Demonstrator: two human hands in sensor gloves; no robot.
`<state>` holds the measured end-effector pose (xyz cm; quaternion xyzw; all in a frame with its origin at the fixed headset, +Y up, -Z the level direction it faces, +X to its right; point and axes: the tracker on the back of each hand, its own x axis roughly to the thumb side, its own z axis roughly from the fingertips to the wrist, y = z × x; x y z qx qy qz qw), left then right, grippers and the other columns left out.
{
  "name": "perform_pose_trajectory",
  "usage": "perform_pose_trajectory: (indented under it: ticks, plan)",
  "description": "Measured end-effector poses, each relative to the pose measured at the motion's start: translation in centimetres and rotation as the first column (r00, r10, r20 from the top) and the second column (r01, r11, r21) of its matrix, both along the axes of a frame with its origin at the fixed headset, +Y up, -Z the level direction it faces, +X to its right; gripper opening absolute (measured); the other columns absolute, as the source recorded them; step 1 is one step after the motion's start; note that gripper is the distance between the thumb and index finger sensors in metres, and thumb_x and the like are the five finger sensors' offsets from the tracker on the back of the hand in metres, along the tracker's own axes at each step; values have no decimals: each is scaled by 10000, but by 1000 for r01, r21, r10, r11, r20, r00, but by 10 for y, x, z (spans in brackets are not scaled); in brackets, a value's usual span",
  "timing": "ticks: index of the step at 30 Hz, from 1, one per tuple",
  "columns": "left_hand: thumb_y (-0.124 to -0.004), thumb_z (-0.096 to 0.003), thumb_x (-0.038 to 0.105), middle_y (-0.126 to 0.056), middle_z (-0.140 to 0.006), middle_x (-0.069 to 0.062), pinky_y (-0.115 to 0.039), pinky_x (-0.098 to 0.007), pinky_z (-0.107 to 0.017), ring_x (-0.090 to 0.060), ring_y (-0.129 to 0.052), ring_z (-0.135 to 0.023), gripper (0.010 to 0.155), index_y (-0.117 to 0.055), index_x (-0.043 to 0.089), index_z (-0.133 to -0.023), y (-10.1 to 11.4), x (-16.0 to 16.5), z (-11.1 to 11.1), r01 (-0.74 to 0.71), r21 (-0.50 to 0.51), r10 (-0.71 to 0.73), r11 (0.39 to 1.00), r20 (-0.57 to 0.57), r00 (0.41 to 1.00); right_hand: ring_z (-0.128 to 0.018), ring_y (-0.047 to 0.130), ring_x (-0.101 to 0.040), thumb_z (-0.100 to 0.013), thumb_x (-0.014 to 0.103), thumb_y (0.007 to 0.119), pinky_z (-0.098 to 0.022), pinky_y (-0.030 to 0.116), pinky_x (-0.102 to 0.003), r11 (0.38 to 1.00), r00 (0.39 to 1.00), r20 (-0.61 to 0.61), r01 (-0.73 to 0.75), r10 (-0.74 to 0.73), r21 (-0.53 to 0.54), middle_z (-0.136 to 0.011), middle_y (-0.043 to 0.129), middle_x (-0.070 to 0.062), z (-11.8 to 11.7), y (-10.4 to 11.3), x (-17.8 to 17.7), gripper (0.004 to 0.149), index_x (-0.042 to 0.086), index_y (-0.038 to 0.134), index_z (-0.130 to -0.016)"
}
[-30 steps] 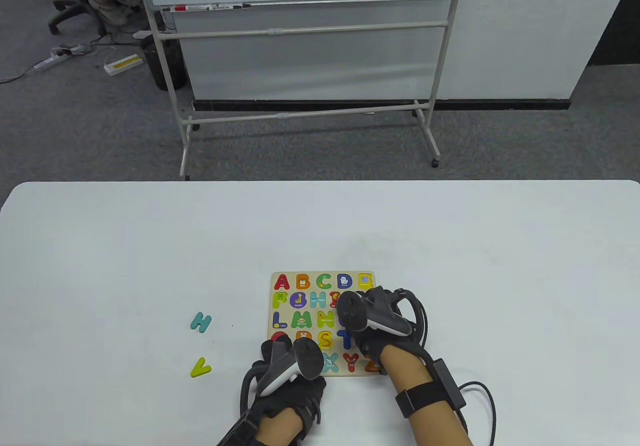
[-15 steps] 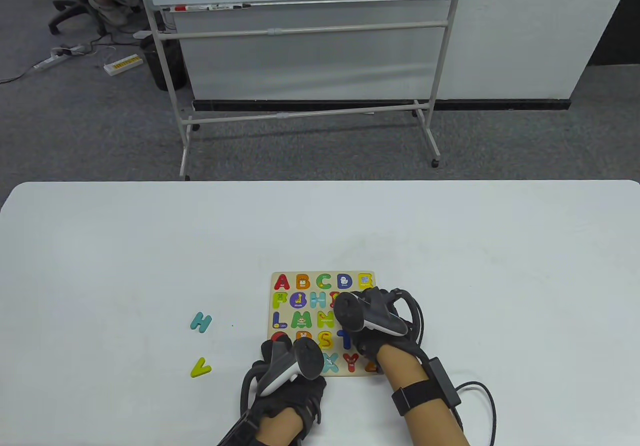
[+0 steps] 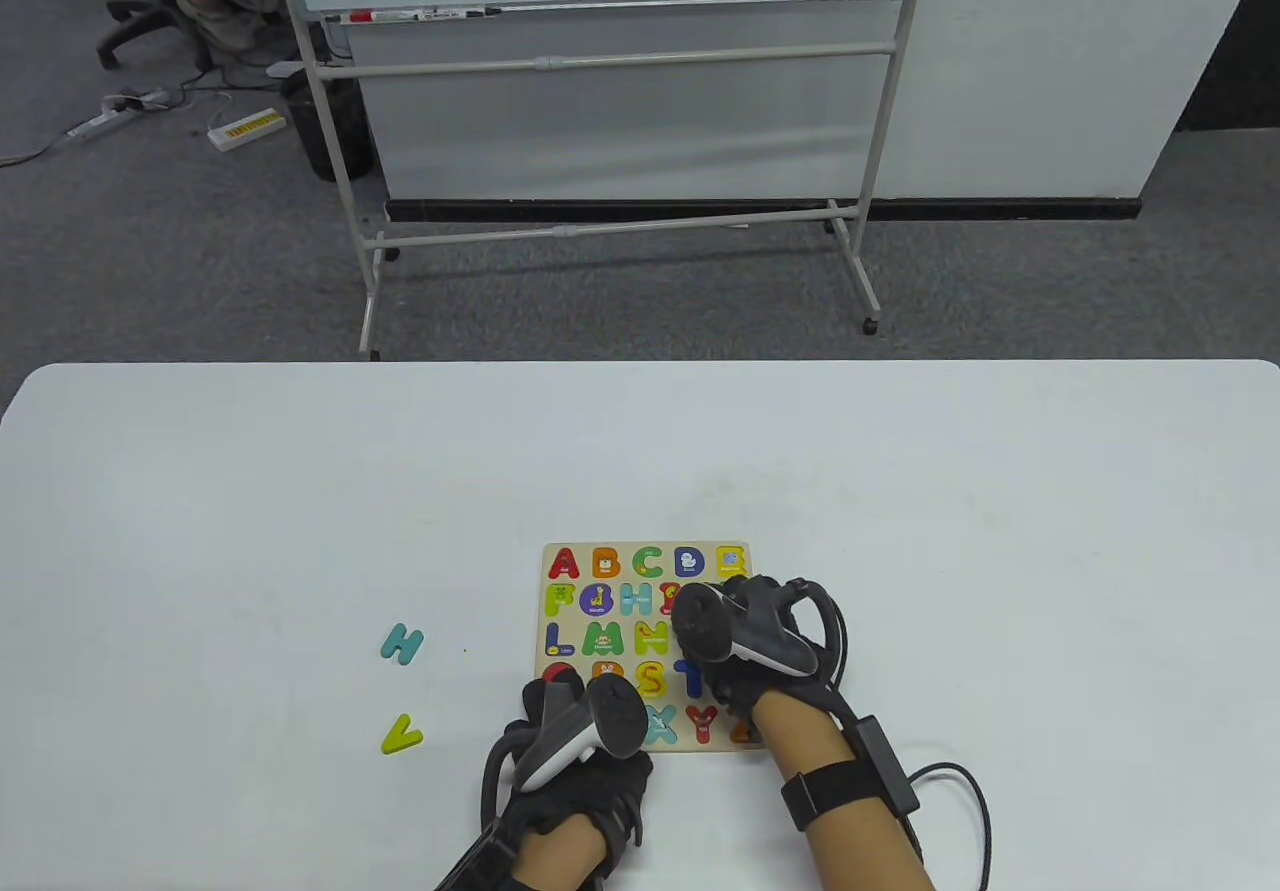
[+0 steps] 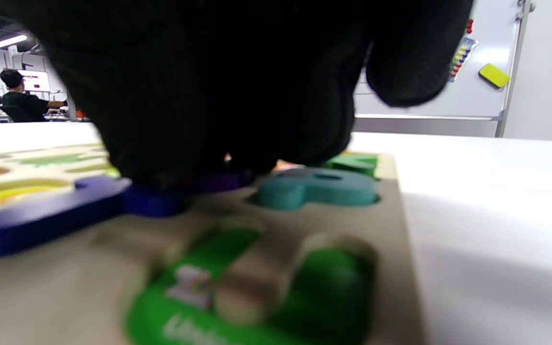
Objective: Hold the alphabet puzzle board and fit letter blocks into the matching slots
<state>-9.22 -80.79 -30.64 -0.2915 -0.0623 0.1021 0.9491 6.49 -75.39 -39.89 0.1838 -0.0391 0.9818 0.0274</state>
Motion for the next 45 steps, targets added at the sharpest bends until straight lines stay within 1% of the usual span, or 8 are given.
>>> perform_pose_trajectory:
  ticks: [5,11,14,17,23,32,37,45]
  plan:
    - [-511,-555,473,112,-1032,-311,-148,-727,-615,-614,85,-904,818,7,67,-1041,0,0,0,-1,-2,1,1000,2,1000,-606,1064,-224,-335,359,1017,-576,775,-518,1000,1000,-18,-24,24,1,-820,1045,11,1,-1,0,382,303,1022,-713]
    - [-513,-556,472,112,-1030,-319,-149,-731,-614,-622,85,-902,821,8,60,-1040,0,1,0,2,-5,-2,1000,2,1000,-819,981,-278,-430,381,879,-672,633,-602,978,988,-64,-150,142,-146,-993,911,-5,6,0,-2,472,292,892,-893]
    - [-514,-557,474,110,-1032,-316,-152,-730,-617,-618,82,-905,823,6,62,-1043,0,0,-1,2,-6,-2,1000,1,1000,-882,914,-328,-462,445,803,-670,632,-608,978,995,-44,-91,84,-190,-1080,797,-83,8,2,5,529,299,827,-970]
    - [-511,-555,475,98,-1035,-323,-164,-732,-620,-624,68,-909,821,-1,57,-1045,1,1,-1,18,2,-18,1000,3,1000,-899,878,-358,-457,473,800,-658,646,-597,979,1000,-11,18,-21,-201,-1112,716,-122,8,8,22,594,278,767,-1017]
    - [-516,-558,472,100,-1035,-321,-161,-732,-619,-624,70,-907,822,-2,55,-1046,1,2,-1,11,-3,-11,1000,1,1000,-1138,430,-359,-491,493,649,-761,411,-585,965,997,-73,-40,22,-261,-1204,422,-87,31,3,51,705,250,482,-1131]
    - [-511,-558,473,103,-1031,-324,-162,-733,-619,-627,71,-905,822,2,52,-1043,1,2,-2,16,-7,-16,1000,5,1000,-1123,140,-318,-495,533,470,-767,248,-521,936,971,-235,-119,41,-330,-1197,130,-65,78,-30,62,757,242,187,-1134]
    - [-513,-558,473,103,-1031,-324,-161,-731,-620,-625,70,-905,823,2,52,-1043,1,2,-2,16,-8,-16,1000,5,1000,-1097,-11,-316,-497,592,392,-754,156,-533,900,952,-306,-159,31,-406,-1174,-17,-67,89,-47,57,792,234,55,-1118]
    - [-507,-557,471,116,-1023,-321,-148,-728,-616,-622,84,-898,822,15,53,-1034,1,2,-2,11,-13,-11,1000,5,1000,-1072,-107,-325,-501,614,325,-742,84,-540,872,937,-329,-257,119,-417,-1147,-127,-86,93,-60,59,813,208,-38,-1104]
